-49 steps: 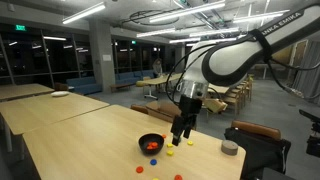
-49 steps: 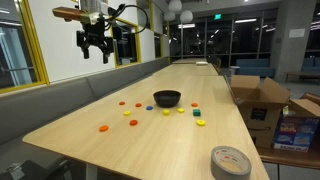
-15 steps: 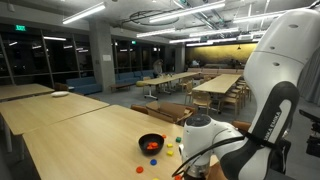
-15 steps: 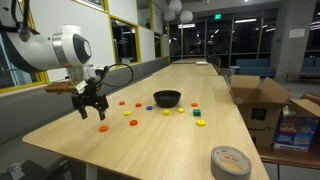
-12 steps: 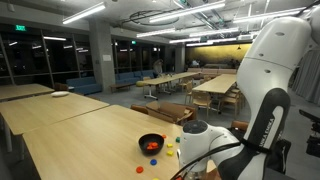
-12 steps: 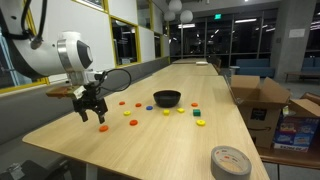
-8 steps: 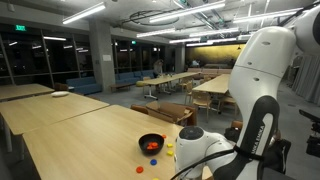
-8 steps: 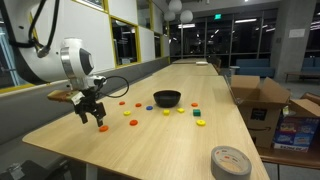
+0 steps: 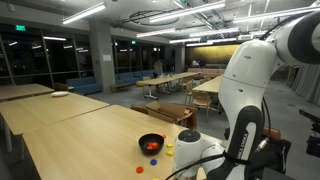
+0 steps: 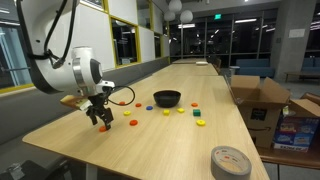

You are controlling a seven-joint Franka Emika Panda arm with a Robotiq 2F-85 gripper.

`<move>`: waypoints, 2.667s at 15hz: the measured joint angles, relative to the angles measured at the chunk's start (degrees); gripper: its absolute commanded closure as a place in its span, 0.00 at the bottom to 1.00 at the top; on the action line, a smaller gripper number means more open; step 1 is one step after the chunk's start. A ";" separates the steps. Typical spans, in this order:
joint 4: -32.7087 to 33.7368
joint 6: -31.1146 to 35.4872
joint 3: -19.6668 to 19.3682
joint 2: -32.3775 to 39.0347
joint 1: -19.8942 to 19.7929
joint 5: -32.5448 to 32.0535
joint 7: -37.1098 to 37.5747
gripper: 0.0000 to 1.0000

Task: Pick up the yellow and orange object on the table and put them in the bowl

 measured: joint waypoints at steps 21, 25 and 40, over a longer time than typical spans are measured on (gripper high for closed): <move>0.98 -1.02 -1.49 1.44 0.21 0.24 0.02 0.00; 0.98 -2.00 -1.29 1.28 0.54 5.24 -3.79 0.00; 0.63 -3.56 -2.57 -0.81 2.66 12.44 -10.27 0.73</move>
